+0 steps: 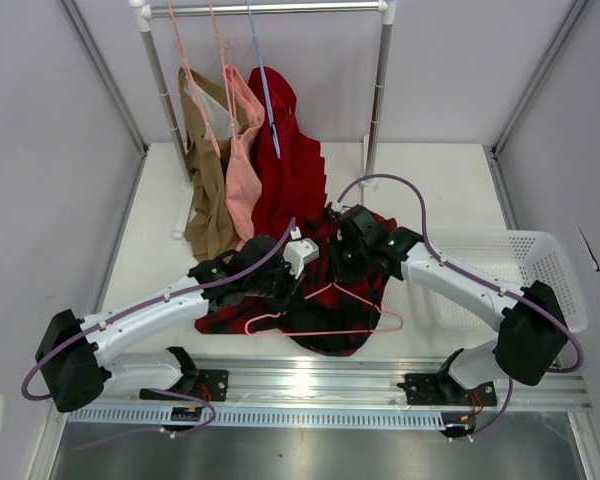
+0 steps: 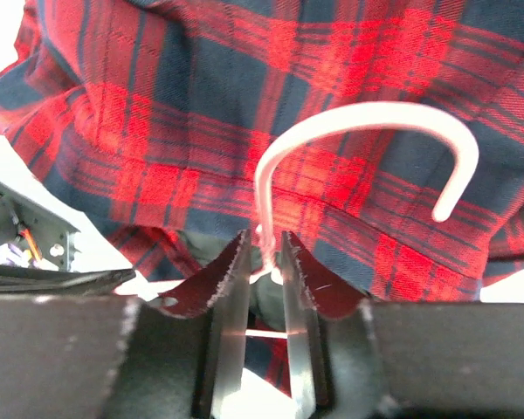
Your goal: Place the skirt on the hanger
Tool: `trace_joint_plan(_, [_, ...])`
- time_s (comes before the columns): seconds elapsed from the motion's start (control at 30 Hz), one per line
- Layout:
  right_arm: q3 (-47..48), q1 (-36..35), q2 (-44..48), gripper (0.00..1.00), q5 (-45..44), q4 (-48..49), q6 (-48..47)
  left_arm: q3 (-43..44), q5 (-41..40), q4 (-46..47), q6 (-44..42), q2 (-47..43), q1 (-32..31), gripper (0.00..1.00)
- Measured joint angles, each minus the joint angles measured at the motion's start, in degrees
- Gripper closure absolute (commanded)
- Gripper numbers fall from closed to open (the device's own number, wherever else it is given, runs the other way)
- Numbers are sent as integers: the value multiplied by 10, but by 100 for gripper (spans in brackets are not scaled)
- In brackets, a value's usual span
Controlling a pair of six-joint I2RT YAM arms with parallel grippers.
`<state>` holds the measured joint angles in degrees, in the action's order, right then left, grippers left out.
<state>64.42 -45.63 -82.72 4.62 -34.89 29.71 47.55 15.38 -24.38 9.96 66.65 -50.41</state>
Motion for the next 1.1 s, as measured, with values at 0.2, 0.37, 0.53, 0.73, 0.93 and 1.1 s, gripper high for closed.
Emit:
trace_joint_plan(0.2, [0,9,-1,68,30,-1,-14,0,-6,-3,-5,0,-5,100])
trace_joint_plan(0.37, [3,14,-7,68,46,-5,-20,0,-15,-3,-10,0,-9,100])
trace_joint_plan(0.53, [14,19,-21,69,54,-9,-29,0,-23,-3,-11,0,-14,100])
trace_joint_plan(0.73, [15,25,-29,76,64,-13,-37,0,-33,-3,-15,0,-18,100])
trace_joint_plan(0.93, [15,27,-31,100,67,-12,-38,0,-42,-3,-14,0,-21,100])
trace_joint_plan(1.1, [15,26,-24,100,42,-13,-37,0,-69,-2,-10,0,-24,72])
